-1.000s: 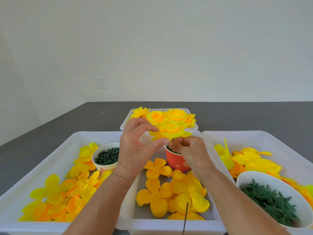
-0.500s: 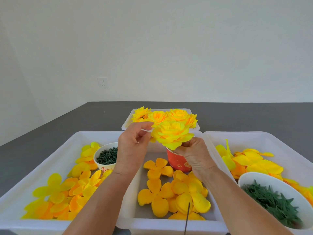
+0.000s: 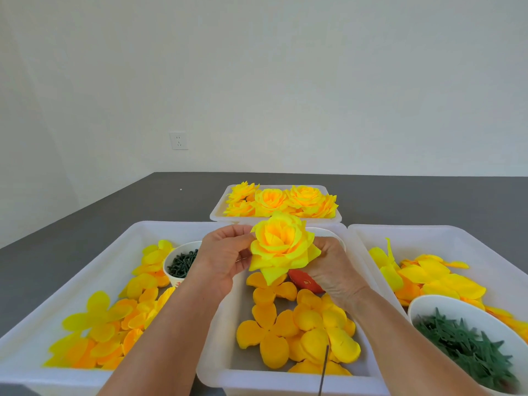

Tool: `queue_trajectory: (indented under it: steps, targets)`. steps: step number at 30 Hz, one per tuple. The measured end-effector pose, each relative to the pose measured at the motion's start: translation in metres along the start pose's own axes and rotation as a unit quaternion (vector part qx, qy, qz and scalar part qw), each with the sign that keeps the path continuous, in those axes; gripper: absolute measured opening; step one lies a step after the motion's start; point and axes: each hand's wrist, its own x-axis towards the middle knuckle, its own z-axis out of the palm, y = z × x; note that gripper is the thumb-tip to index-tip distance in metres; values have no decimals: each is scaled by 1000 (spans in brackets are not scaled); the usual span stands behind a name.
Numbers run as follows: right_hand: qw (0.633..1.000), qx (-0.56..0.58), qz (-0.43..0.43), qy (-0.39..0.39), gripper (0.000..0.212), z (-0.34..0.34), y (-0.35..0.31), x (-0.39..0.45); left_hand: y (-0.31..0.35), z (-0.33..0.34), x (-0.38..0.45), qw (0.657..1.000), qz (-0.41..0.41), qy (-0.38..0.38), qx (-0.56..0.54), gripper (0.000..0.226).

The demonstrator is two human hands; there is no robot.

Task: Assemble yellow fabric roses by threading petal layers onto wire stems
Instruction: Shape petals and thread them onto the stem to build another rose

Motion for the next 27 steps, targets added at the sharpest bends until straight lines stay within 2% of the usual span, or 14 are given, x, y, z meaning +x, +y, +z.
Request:
queue_trajectory:
  steps: [5,7,10,15,18,20,23,27]
  targets:
    - [999,18,19,-29,14,1,-2,-2,1,-1,0,999,19,3,38,19]
    - [998,13,28,-53,14,2,-2,-3,0,0,1,993,55,34,99,25]
    - [997,-5,31,-73,26,1,-1,-5,-3,2,1,973,117,72,187,34]
    - [997,-8,37,-60,29,0,-1,-5,-3,2,0,972,137,63,181,26]
    - [998,-5,35,-49,22,-1,0,-4,-3,1,0,975,117,49,181,12]
    - [999,3,39,-33,13,-2,0,-3,-1,0,0,991,51,7,122,6]
    - [998,-8,52,-23,10,-2,1,-2,1,-1,0,994,-2,-42,100,10]
    - [997,-15,71,-11,16,-2,3,-2,-1,-2,1,992,8,-16,125,23]
